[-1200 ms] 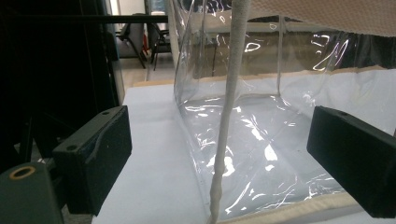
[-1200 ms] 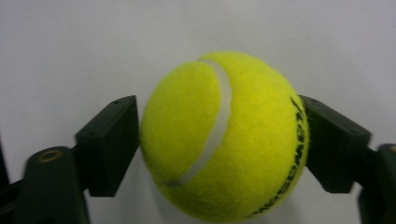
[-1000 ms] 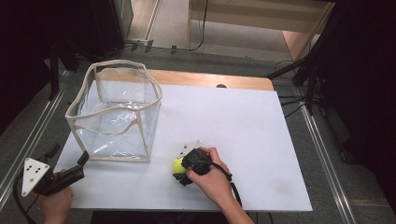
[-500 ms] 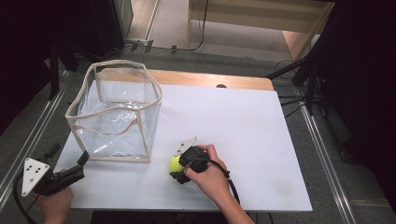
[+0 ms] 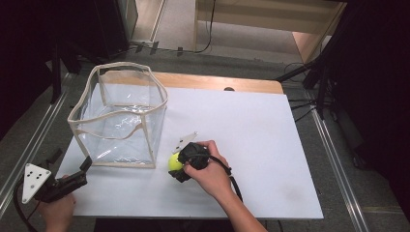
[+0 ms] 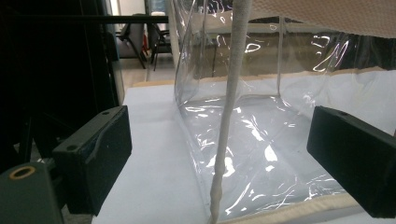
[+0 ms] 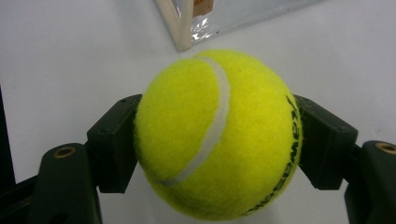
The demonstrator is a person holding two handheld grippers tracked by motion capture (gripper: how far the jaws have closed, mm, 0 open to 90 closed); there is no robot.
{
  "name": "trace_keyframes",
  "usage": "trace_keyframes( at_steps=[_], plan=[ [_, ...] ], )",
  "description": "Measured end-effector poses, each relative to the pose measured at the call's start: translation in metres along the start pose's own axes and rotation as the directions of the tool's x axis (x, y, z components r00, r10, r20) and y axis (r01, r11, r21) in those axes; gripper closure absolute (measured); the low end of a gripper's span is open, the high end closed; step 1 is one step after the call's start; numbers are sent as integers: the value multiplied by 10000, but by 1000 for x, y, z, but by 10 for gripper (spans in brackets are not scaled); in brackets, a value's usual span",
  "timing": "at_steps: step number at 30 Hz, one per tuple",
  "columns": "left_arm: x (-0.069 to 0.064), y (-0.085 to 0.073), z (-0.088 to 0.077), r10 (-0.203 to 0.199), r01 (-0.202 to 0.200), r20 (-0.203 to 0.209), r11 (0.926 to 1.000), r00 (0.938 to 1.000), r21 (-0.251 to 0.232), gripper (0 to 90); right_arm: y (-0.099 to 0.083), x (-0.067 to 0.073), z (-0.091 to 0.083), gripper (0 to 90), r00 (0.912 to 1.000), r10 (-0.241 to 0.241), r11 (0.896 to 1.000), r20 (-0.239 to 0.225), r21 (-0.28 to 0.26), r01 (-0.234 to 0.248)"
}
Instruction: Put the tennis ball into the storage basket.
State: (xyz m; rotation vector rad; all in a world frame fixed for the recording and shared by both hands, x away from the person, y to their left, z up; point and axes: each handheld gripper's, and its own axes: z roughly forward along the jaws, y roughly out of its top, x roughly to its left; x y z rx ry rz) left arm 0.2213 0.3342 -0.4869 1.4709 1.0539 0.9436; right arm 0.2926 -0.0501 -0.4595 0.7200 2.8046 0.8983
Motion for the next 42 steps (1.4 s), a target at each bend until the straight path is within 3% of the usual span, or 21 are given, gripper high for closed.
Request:
trace_keyframes(
  at_steps=[42],
  plan=[
    [0,0,0,-17,17,28,10000,10000,-40,69,57,-23,-43,236,9988,-470,9973,-155,-566,461]
  ],
)
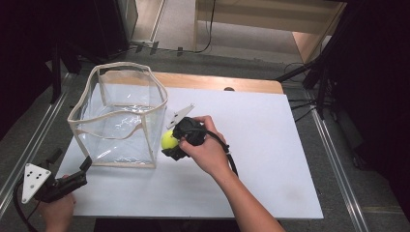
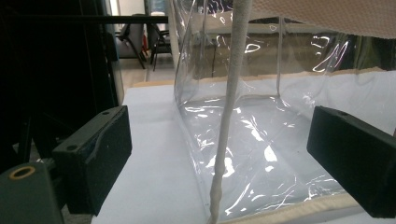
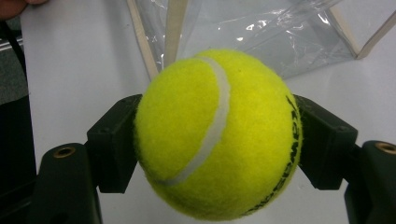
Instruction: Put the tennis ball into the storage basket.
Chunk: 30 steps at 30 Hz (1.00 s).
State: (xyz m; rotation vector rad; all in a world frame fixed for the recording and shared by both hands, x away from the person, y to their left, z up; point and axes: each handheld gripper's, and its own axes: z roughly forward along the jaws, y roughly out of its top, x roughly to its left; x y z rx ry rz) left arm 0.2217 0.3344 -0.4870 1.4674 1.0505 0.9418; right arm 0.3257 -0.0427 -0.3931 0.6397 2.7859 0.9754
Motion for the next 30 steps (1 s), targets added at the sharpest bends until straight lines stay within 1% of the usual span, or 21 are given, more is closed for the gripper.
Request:
trace_keyframes(
  at_steps=[1,3,5,8,10,14,17,18,20,25,27,30],
  plan=[
    [0,0,0,-3,3,9,10000,10000,1,69,1,0,-1,236,10000,43,10000,10,39,-43],
    [0,0,0,-1,1,8,10000,10000,1,69,5,-2,-4,236,10000,-48,9999,28,-105,48],
    [0,0,0,1,-1,-1,10000,10000,7,69,7,-3,-5,236,10000,-50,9999,2,-118,50],
    [0,0,0,8,-8,-14,10000,10000,32,69,10,-5,-7,236,10000,-60,9999,26,-102,60],
    [0,0,0,91,-91,5,9999,10000,57,69,12,-5,-8,237,10000,-33,10000,-14,-53,33],
    [0,0,0,44,-44,1,10000,10000,39,69,16,-7,-9,236,9999,-113,9998,-46,-139,112],
    [0,0,0,-4,4,-10,10000,10000,-12,69,18,-7,-11,236,10000,-81,9999,-31,-137,81],
    [0,0,0,17,-17,-6,10000,10000,6,69,19,-7,-12,237,10000,8,10000,-30,-70,-8],
    [0,0,0,94,-94,10,9999,10000,48,69,22,-8,-14,237,10000,-94,9998,10,-153,95],
    [0,0,0,20,-20,-5,10000,10000,35,69,27,-10,-19,237,10000,-93,9997,36,-220,94],
    [0,0,0,71,-71,7,10000,10000,41,69,30,-12,-23,237,9998,-194,9997,-15,-174,194],
    [0,0,0,52,-52,11,10000,10000,35,69,33,-12,-25,237,9999,-164,9996,23,-246,164]
  ],
)
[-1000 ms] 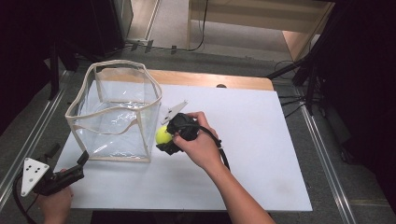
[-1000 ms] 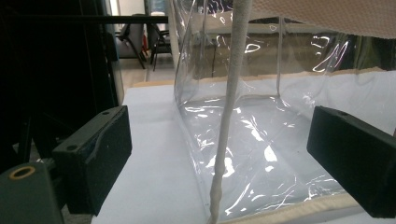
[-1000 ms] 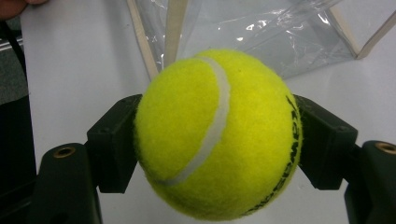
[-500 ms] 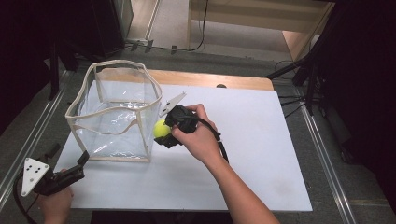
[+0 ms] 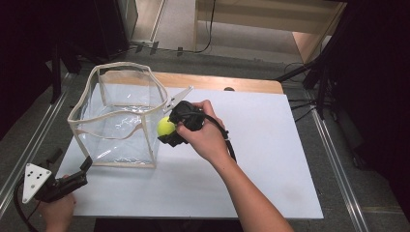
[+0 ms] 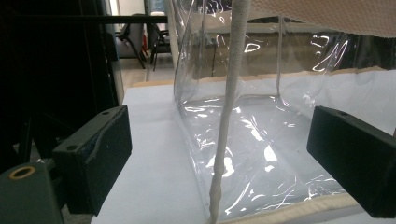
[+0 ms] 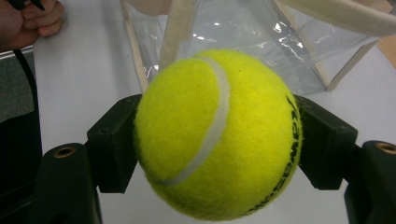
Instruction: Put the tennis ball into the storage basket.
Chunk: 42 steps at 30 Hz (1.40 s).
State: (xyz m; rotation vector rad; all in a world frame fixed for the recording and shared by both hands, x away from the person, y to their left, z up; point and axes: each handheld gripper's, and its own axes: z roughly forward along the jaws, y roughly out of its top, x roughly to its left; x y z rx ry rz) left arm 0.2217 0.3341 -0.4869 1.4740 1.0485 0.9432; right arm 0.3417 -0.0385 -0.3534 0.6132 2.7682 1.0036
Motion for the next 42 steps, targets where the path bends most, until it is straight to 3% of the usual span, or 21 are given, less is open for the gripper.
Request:
trace_keyframes(
  at_steps=[25,42],
  plan=[
    [0,0,0,-69,69,-24,10000,10000,-17,69,27,-12,-15,237,10000,44,9996,3,-297,-44],
    [0,0,0,-126,126,-16,9999,9999,-57,69,49,-21,-29,237,9996,-8,9990,280,-455,21]
  ],
)
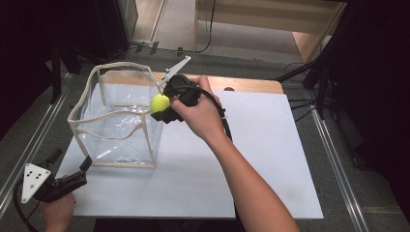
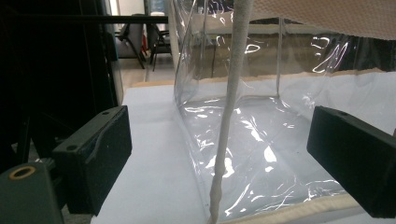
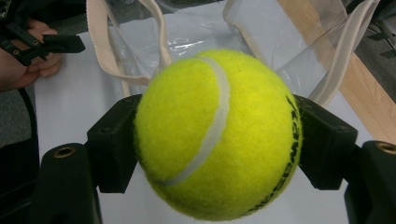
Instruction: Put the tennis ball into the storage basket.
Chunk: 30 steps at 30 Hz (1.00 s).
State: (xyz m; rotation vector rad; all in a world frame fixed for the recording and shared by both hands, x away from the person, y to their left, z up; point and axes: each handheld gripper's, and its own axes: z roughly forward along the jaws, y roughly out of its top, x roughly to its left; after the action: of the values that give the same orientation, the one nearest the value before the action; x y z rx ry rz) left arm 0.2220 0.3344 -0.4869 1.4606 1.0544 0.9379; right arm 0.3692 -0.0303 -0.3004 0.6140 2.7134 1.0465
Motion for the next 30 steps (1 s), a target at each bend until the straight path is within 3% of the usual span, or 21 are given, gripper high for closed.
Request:
trace_keyframes(
  at_steps=[18,30],
  plan=[
    [1,0,0,-24,24,13,10000,10000,4,69,23,-11,-1,236,9998,13,10000,215,-61,-12],
    [1,0,0,-47,47,25,10000,10000,7,69,33,-20,13,236,9993,172,9999,337,7,-172]
  ],
)
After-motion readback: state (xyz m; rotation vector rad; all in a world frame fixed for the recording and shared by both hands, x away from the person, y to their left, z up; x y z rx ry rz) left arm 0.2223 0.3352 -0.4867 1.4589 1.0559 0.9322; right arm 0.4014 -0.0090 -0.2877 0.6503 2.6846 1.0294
